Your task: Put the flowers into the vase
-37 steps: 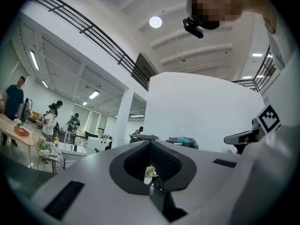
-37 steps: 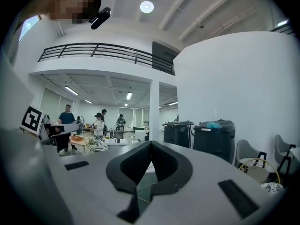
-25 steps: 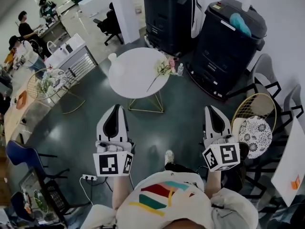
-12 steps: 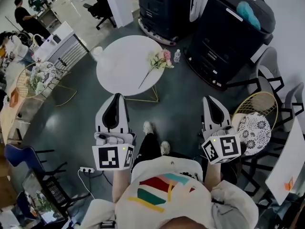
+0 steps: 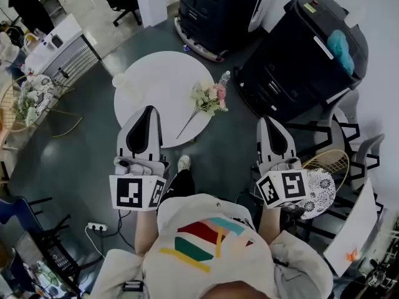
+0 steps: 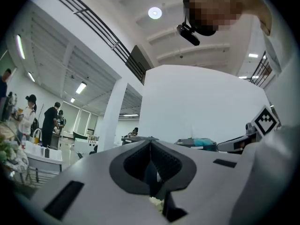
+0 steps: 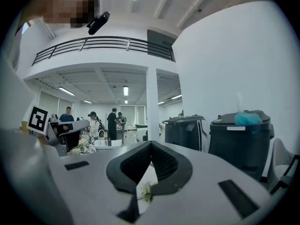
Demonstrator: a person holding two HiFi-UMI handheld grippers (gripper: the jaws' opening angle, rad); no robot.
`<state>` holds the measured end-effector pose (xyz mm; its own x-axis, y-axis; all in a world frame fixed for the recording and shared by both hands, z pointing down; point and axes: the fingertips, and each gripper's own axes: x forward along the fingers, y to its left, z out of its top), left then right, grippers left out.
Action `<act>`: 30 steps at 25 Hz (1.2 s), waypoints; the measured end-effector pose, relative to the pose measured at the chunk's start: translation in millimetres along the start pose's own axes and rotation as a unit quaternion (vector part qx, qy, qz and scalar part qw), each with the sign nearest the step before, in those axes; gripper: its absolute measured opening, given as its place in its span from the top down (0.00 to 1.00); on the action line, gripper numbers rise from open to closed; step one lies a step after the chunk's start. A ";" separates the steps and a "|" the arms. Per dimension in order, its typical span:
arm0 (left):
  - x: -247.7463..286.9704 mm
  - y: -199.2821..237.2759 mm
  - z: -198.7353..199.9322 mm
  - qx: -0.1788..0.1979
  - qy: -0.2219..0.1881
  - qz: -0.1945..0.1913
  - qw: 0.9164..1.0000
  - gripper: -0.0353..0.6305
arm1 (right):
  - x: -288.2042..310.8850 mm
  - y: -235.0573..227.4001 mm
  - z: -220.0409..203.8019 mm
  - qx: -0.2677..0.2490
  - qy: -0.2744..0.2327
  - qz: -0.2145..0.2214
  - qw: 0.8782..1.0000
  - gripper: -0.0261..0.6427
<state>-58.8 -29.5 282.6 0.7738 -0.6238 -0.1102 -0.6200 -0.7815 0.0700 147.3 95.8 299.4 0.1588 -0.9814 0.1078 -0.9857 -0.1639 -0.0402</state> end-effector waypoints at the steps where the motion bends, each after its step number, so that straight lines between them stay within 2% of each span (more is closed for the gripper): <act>1: 10.2 11.0 3.1 -0.004 -0.003 -0.003 1.000 0.93 | 16.6 3.8 7.3 -0.005 -0.002 0.002 1.000 0.95; 6: 59.2 49.8 0.8 -0.013 -0.004 0.007 1.000 0.93 | 80.5 8.7 25.6 -0.033 0.003 0.008 0.999 0.95; 12: 96.7 65.5 -13.5 -0.013 0.020 -0.011 1.000 0.93 | 110.2 3.1 9.9 -0.018 0.029 -0.005 0.999 0.95; 18: 141.0 36.9 -23.2 0.038 0.042 -0.045 0.997 0.93 | 124.3 -56.1 -8.6 0.028 0.039 -0.021 0.999 0.95; 20: 151.3 30.4 -29.9 0.049 0.048 -0.036 0.997 0.93 | 134.9 -73.9 -14.4 0.042 0.046 -0.011 0.998 0.95; 23: 159.8 24.2 -36.2 0.085 0.063 -0.014 0.994 0.93 | 150.6 -94.1 -14.6 0.047 0.054 0.013 0.997 0.95; 26: 176.9 13.2 -53.2 0.087 0.085 -0.030 0.992 0.93 | 167.9 -114.9 -14.8 0.038 0.056 0.024 0.997 0.95; 27: 182.2 7.8 -61.9 0.078 0.095 -0.037 0.992 0.87 | 170.5 -120.9 -18.0 0.040 0.059 0.025 0.997 0.95; 28: 186.5 1.4 -72.8 0.068 0.108 -0.046 0.991 0.75 | 172.0 -126.1 -22.2 0.044 0.064 0.027 0.997 0.95; 30: 194.1 -14.7 -100.9 0.043 0.139 -0.075 0.987 0.60 | 175.2 -134.3 -31.5 0.052 0.074 0.030 0.995 0.95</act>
<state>113.7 -140.5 360.1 0.8555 -0.4909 0.1648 -0.4960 -0.8682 -0.0117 305.6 -51.0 354.9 0.0816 -0.9656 0.2470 -0.9807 -0.1220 -0.1529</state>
